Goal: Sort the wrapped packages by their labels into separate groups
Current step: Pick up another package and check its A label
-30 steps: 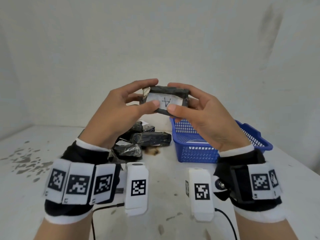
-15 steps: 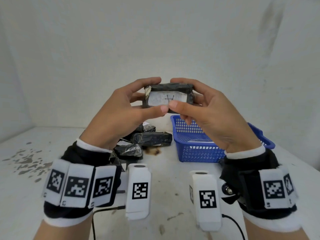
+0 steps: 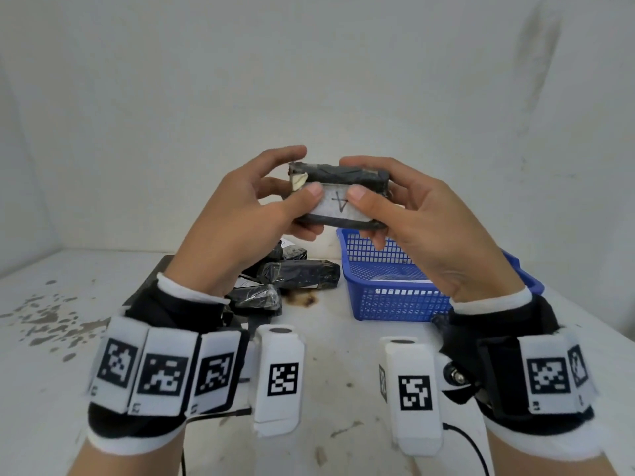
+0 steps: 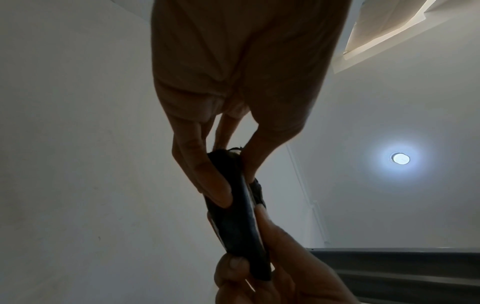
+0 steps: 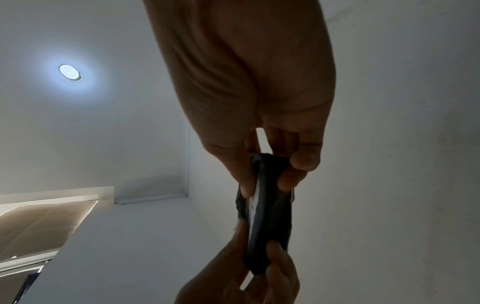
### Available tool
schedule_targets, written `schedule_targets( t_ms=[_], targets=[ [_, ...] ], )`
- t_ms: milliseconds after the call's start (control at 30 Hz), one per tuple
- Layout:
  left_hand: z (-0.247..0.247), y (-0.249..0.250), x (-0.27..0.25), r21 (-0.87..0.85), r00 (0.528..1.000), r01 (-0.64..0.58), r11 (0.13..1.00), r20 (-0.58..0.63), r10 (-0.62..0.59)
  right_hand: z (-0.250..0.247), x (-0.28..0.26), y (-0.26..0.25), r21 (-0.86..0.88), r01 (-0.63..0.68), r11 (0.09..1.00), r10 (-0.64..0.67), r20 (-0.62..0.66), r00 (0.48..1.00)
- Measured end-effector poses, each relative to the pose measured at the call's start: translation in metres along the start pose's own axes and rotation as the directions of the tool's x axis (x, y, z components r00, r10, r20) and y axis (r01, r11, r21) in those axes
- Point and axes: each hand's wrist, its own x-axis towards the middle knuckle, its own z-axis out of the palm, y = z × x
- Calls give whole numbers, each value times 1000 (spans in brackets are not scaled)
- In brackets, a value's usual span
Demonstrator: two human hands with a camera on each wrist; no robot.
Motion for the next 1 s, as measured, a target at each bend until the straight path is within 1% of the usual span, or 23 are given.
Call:
schedule_targets(
  t_ms=[100, 200, 333, 433, 533, 633, 867, 1000],
  targets=[
    [0, -1, 1, 8, 1000, 24, 1000, -9, -24, -1, -1, -2, -32, -10, 999, 9, -3, 1000],
    [-2, -2, 1, -10, 999, 36, 999, -18, -36, 0, -4, -5, -18, -17, 1000, 18, 35, 999],
    [-3, -2, 0, -32, 999, 43, 999, 32, -42, 1, -5, -6, 6, -30, 1000, 30, 43, 999],
    [-1, 0, 0, -91, 997, 61, 994, 44, -57, -1, -4, -4, -35, -4, 999, 6, 54, 999],
    [0, 1, 1, -138, 998, 63, 988, 28, -60, -1, -1, -3, -35, -23, 999, 24, 14, 1000],
    [0, 3, 1, -162, 997, 64, 985, 49, -57, -2, 1, -3, -34, -53, 998, 52, -17, 998],
    [4, 1, 2, -175, 997, 67, 982, 42, -61, 1, -1, -5, -57, -64, 996, 61, -37, 997],
    [7, 0, 2, -202, 996, 82, 976, 36, -76, 0, 0, -5, -38, -51, 998, 48, -84, 995]
  ],
)
